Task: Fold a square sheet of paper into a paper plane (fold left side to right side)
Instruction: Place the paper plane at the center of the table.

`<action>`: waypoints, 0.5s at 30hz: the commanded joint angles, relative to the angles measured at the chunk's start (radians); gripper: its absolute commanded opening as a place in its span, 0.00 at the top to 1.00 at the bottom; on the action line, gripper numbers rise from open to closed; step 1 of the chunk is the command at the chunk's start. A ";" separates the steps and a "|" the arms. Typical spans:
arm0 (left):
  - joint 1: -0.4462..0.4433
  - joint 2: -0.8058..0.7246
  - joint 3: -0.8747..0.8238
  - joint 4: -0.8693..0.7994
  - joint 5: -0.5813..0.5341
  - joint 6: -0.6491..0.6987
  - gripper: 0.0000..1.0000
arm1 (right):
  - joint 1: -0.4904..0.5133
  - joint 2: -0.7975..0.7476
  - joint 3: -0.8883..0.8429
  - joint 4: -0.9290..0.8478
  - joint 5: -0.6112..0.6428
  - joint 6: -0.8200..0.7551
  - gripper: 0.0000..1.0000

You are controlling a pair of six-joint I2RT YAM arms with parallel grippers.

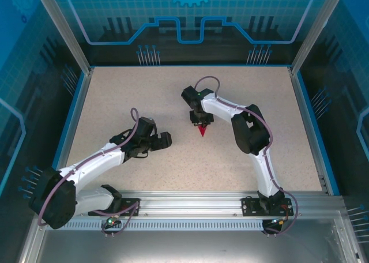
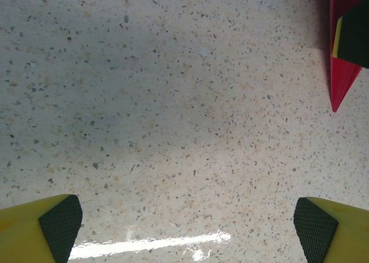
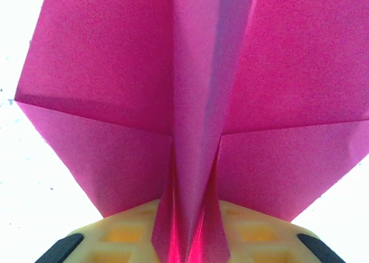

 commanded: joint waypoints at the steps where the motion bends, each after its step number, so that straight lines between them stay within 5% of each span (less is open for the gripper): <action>1: -0.006 0.002 0.037 -0.034 -0.029 0.028 0.02 | 0.007 -0.046 -0.002 -0.029 0.005 -0.022 0.73; 15: -0.006 -0.015 0.065 -0.070 -0.065 0.035 0.02 | 0.026 -0.158 -0.026 -0.065 0.020 -0.050 0.64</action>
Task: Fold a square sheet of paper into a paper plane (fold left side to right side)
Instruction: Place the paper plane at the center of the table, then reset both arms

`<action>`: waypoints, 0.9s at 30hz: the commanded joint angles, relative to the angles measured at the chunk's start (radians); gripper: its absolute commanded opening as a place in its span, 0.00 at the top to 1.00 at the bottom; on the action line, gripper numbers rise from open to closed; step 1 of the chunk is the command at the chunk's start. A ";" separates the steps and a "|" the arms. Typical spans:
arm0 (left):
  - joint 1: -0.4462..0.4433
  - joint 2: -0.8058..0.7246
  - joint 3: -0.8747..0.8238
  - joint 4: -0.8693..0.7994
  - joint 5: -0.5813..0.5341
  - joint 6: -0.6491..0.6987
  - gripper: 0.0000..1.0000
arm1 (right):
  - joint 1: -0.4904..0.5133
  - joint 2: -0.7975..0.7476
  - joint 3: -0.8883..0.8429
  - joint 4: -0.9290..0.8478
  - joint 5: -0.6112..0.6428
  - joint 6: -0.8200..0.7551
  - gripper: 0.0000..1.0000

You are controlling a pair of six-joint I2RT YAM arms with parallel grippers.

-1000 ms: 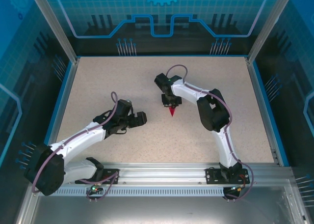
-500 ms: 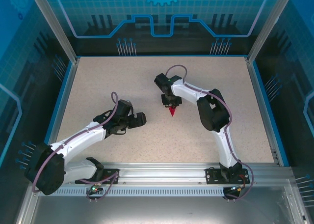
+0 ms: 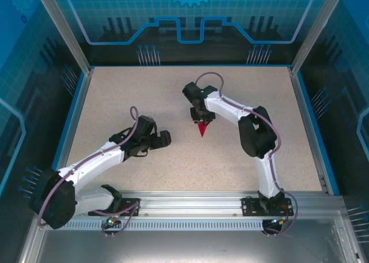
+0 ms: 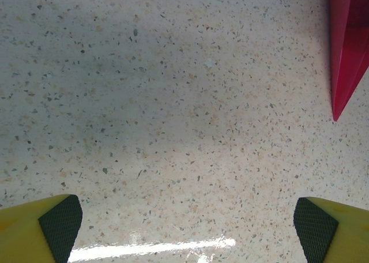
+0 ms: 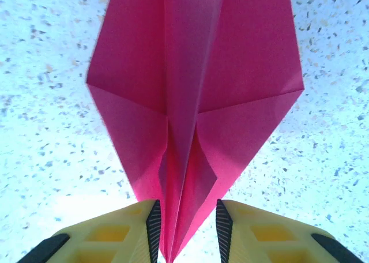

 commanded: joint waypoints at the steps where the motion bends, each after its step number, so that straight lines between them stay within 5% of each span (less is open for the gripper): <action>1: -0.008 -0.020 0.035 -0.039 -0.038 0.032 0.02 | 0.024 -0.069 -0.006 -0.049 0.015 -0.023 0.63; 12: 0.075 -0.179 0.033 -0.059 -0.342 -0.003 0.01 | 0.016 -0.614 -0.324 0.114 0.165 -0.220 0.39; 18: 0.081 -0.267 0.010 0.053 -0.505 0.143 0.02 | -0.116 -0.921 -0.648 0.331 0.190 -0.298 0.01; 22: 0.081 -0.259 -0.018 0.166 -0.568 0.283 0.02 | -0.300 -1.090 -0.879 0.516 0.079 -0.323 0.01; 27: 0.109 -0.225 -0.145 0.401 -0.641 0.460 0.02 | -0.439 -1.206 -1.195 0.881 0.140 -0.433 0.01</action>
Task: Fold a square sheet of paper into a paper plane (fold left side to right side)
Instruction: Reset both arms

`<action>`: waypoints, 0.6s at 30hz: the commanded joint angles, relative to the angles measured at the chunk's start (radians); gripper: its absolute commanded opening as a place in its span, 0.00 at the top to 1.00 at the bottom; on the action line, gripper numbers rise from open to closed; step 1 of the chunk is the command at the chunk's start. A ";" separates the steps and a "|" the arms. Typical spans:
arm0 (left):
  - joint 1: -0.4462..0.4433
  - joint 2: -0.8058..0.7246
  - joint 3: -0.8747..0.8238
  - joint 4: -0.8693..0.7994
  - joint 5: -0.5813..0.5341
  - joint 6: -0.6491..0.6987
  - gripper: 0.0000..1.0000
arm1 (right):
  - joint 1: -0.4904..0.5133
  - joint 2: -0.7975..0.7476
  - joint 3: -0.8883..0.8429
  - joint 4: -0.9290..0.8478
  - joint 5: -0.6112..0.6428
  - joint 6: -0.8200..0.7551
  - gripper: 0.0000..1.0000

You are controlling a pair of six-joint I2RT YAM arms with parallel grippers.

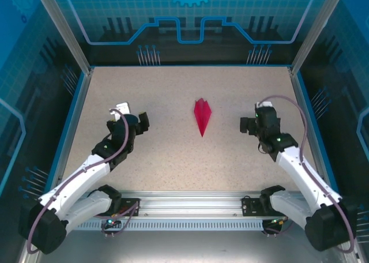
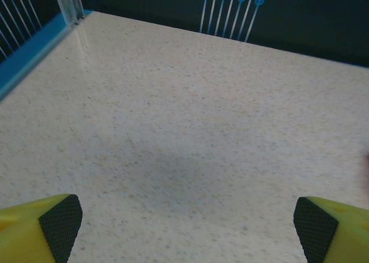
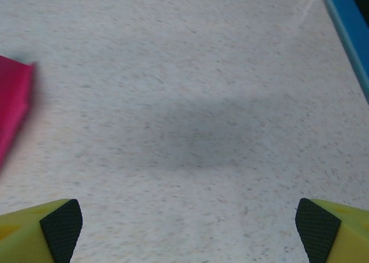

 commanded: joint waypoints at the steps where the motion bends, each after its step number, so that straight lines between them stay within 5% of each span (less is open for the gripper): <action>1: 0.048 0.027 -0.083 0.186 -0.073 0.159 0.02 | -0.085 -0.038 -0.169 0.373 0.014 -0.090 0.00; 6: 0.164 0.054 -0.200 0.392 0.046 0.183 0.02 | -0.213 0.060 -0.301 0.610 -0.102 -0.086 0.01; 13: 0.258 0.205 -0.283 0.675 0.139 0.268 0.02 | -0.224 0.256 -0.309 0.874 -0.216 -0.148 0.01; 18: 0.281 0.359 -0.281 0.855 0.204 0.319 0.02 | -0.224 0.352 -0.251 0.909 -0.278 -0.193 0.00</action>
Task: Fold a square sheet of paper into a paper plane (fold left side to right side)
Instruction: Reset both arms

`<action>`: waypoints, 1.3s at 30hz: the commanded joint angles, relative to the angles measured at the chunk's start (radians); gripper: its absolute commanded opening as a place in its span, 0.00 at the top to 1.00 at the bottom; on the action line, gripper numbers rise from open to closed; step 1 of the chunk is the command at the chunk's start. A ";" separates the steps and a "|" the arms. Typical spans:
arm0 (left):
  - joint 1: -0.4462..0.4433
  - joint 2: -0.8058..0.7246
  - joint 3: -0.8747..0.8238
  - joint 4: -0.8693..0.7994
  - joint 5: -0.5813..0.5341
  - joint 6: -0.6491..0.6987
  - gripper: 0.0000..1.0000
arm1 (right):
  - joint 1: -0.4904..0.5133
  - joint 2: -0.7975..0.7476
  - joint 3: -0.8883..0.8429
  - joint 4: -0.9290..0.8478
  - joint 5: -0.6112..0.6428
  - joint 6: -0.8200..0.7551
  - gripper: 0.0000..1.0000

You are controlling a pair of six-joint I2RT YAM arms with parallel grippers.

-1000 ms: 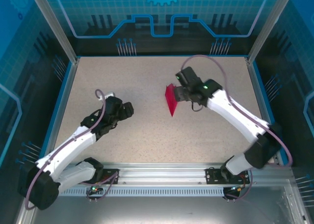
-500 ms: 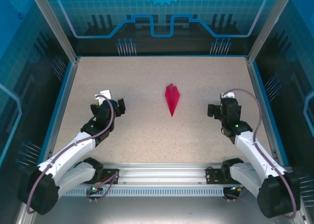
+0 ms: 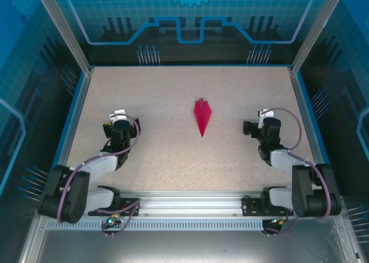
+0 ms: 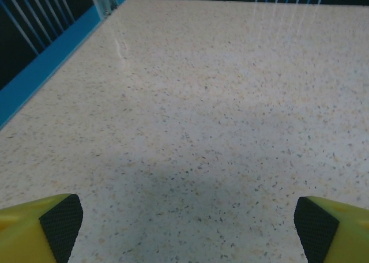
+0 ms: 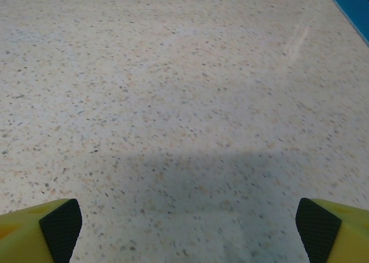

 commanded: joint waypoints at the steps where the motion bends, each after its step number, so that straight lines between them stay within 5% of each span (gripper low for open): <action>1: 0.018 0.062 -0.018 0.257 0.082 0.065 0.01 | -0.014 0.045 0.066 0.088 -0.085 -0.054 0.01; 10: 0.097 0.266 -0.037 0.497 0.249 0.066 0.02 | 0.000 0.085 0.073 0.145 -0.174 -0.074 0.01; 15: 0.129 0.259 0.045 0.321 0.296 0.041 0.01 | 0.044 0.205 0.094 0.220 -0.162 -0.110 0.01; 18: 0.143 0.262 0.042 0.333 0.305 0.029 0.02 | 0.040 0.229 0.052 0.322 -0.167 -0.110 0.01; 39: 0.142 0.261 0.043 0.328 0.305 0.030 0.02 | 0.037 0.222 0.060 0.288 -0.162 -0.104 0.00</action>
